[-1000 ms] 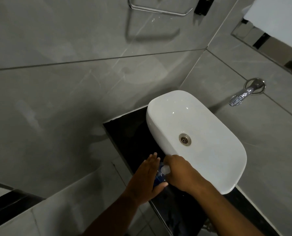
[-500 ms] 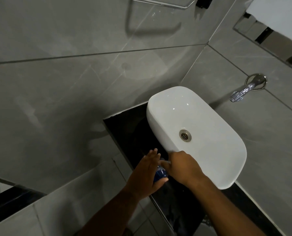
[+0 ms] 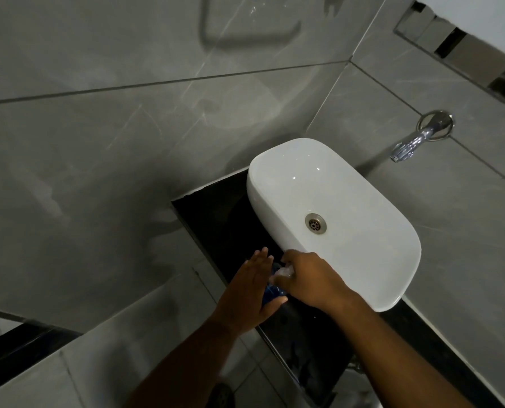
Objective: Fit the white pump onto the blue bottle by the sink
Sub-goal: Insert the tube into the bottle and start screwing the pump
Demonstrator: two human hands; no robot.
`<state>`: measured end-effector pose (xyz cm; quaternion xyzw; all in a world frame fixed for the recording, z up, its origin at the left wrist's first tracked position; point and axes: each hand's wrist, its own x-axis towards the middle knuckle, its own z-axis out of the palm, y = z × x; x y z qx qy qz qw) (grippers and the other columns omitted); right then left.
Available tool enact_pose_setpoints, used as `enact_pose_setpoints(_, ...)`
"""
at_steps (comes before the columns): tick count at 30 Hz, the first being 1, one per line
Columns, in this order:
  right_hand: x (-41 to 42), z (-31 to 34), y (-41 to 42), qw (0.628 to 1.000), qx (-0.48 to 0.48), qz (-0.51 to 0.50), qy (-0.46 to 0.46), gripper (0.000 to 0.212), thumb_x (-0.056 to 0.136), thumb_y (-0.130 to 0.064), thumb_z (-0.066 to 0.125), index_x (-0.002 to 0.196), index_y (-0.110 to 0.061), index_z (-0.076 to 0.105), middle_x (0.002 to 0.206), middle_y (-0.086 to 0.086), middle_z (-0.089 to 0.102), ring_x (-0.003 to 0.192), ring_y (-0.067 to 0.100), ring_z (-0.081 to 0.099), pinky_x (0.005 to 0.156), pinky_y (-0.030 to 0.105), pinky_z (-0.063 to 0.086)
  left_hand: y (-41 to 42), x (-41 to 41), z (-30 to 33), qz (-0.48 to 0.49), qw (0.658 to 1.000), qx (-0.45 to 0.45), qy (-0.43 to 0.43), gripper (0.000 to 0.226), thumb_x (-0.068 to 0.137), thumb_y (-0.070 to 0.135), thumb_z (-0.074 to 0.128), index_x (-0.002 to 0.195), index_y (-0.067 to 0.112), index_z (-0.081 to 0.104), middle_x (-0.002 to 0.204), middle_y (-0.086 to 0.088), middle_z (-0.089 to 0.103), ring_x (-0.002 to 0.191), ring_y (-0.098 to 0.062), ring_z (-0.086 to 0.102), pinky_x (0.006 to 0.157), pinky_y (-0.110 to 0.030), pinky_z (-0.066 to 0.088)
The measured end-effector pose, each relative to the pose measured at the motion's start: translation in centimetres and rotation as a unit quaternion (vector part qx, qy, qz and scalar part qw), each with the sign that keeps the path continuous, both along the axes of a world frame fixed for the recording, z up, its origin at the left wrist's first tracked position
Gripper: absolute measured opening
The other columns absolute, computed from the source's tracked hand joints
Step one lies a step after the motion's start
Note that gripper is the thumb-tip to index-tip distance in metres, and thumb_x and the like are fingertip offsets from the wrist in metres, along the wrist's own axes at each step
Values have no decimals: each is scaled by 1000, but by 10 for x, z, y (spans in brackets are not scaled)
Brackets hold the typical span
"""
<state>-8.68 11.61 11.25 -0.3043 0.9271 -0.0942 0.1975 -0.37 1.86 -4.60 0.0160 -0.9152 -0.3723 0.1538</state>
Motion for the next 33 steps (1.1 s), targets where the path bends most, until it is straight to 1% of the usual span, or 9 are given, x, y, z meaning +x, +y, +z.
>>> enact_pose_setpoints(4,1,-2,2,999,31,42,2,15,82,-25,67,93,-16,65,92,6,68,80,21,64,63,34,53,1,0,0,1,1000,-7,10,83,92,65,39,150,10,18,159,-13,17,147,-26,13,116,-48,26)
enact_pose_setpoints(6,2,-4,1,996,68,-2,56,25,82,-41,64,82,-16,66,82,5,69,73,22,66,54,28,46,1,0,-1,1,1000,-5,10,82,92,63,42,150,9,20,159,-13,19,147,-26,15,116,-48,27)
enact_pose_setpoints(9,3,-1,1,994,76,-11,78,41,77,-60,63,85,-20,67,83,0,70,75,18,66,64,33,55,0,0,-1,-2,1000,-1,6,82,92,63,44,150,10,21,160,-11,16,148,-24,12,117,-46,23)
enact_pose_setpoints(14,3,11,-1,996,32,74,-34,32,83,-24,70,114,-18,65,111,6,62,99,22,62,82,36,55,0,1,0,-2,1000,-2,-3,84,91,65,42,151,12,17,160,-9,14,148,-23,9,119,-40,17)
enact_pose_setpoints(19,4,5,-5,998,53,-15,22,26,88,-34,61,75,-12,59,78,6,62,69,19,58,49,24,34,0,2,5,-5,1000,-1,-7,84,90,61,48,150,10,20,160,-10,14,148,-24,10,119,-41,17)
enact_pose_setpoints(24,4,7,1,996,22,69,-42,38,83,-20,70,119,-17,60,112,6,61,98,21,61,82,36,55,-1,3,10,-13,1000,15,-9,84,90,62,43,150,7,20,159,-12,16,148,-27,10,119,-45,19)
enact_pose_setpoints(26,4,5,0,996,42,79,-26,32,85,-15,66,117,-16,63,111,8,62,96,23,62,79,34,55,-1,3,9,-11,1000,23,-12,83,90,63,42,150,9,22,159,-12,16,148,-26,10,119,-46,20)
enact_pose_setpoints(28,3,2,-4,997,64,43,7,17,86,-20,63,99,-10,68,98,11,68,85,24,66,65,31,50,0,2,7,-8,1000,10,-12,84,90,66,38,150,10,20,160,-11,15,148,-25,10,119,-45,20)
enact_pose_setpoints(33,3,4,-6,996,73,23,56,38,78,-52,69,90,-16,65,85,2,68,74,17,64,63,33,53,0,1,4,-3,1000,17,-10,84,91,64,43,150,9,21,159,-12,17,148,-25,11,118,-48,23)
